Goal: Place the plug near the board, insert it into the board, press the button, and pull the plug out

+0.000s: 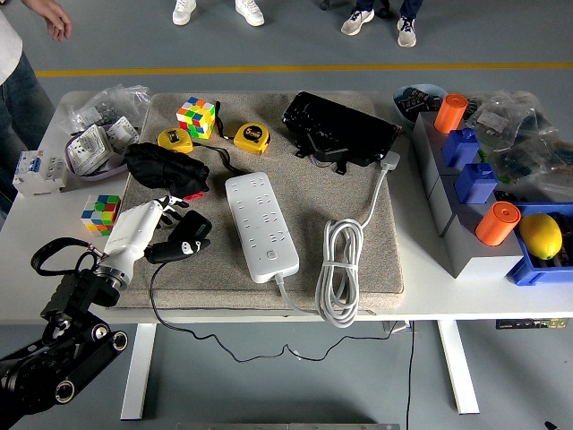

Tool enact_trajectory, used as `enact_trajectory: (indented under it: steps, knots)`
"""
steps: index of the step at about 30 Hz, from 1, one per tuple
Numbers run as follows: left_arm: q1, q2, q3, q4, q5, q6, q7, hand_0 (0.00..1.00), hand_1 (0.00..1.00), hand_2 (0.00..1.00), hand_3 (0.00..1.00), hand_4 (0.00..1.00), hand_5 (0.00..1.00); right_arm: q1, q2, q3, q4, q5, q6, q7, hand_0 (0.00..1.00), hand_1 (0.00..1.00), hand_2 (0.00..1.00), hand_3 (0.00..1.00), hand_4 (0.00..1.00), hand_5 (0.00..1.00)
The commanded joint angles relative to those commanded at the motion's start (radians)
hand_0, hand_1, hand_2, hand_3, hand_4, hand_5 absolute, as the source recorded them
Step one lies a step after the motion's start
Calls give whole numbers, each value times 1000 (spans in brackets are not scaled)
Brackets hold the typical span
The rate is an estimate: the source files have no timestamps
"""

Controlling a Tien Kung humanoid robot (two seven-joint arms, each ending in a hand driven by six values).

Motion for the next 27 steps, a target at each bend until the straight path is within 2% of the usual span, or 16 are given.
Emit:
enact_trajectory:
  steps: [1, 6, 7, 13, 14, 19, 20, 25, 26, 27]
  knots:
    - [0, 0, 0, 0, 0, 3, -1, 368, 489, 532, 648, 998, 363, 0, 0, 0, 0, -1, 0, 0, 611, 635, 655, 555, 998, 482]
    - [-6, -3, 8, 4, -1, 16, 2, 368, 489, 532, 648, 998, 363, 1, 0, 2, 1, 0, 0, 2, 611, 635, 655, 555, 998, 482]
    - [-7, -4, 9, 6, -3, 18, 2, 324, 457, 521, 574, 998, 256, 2, 0, 2, 1, 0, -1, 3, 611, 636, 654, 554, 998, 481]
    - [-10, -7, 20, 14, -8, 26, 8, 324, 457, 521, 574, 998, 256, 1, 0, 2, 1, 0, -1, 4, 611, 636, 654, 554, 998, 481]
    - [-11, -7, 21, 14, -10, 28, 8, 300, 444, 506, 555, 967, 181, 1, 0, 2, 1, 0, -2, 5, 610, 635, 652, 554, 998, 481]
    - [-14, -9, 25, 18, -18, 35, -1, 300, 444, 506, 555, 967, 181, 1, 1, 0, 1, 0, -2, 6, 610, 635, 652, 554, 998, 481]
    - [-14, -10, 26, 20, -20, 37, -3, 276, 402, 471, 532, 857, 106, 1, 1, -1, 1, 0, -2, 6, 611, 634, 652, 554, 998, 480]
    - [-16, -11, 35, 19, -21, 46, -9, 276, 402, 471, 532, 857, 106, 2, 1, 1, 1, 0, -2, 7, 611, 634, 652, 554, 998, 480]
    - [-18, -12, 37, 21, -21, 46, -8, 247, 367, 397, 532, 829, 69, 2, 1, 1, 1, 0, -2, 7, 612, 635, 652, 554, 998, 477]
    - [-19, -13, 39, 22, -22, 46, -8, 247, 367, 397, 532, 829, 69, 2, 1, 1, 1, 0, -2, 7, 612, 635, 652, 554, 998, 477]
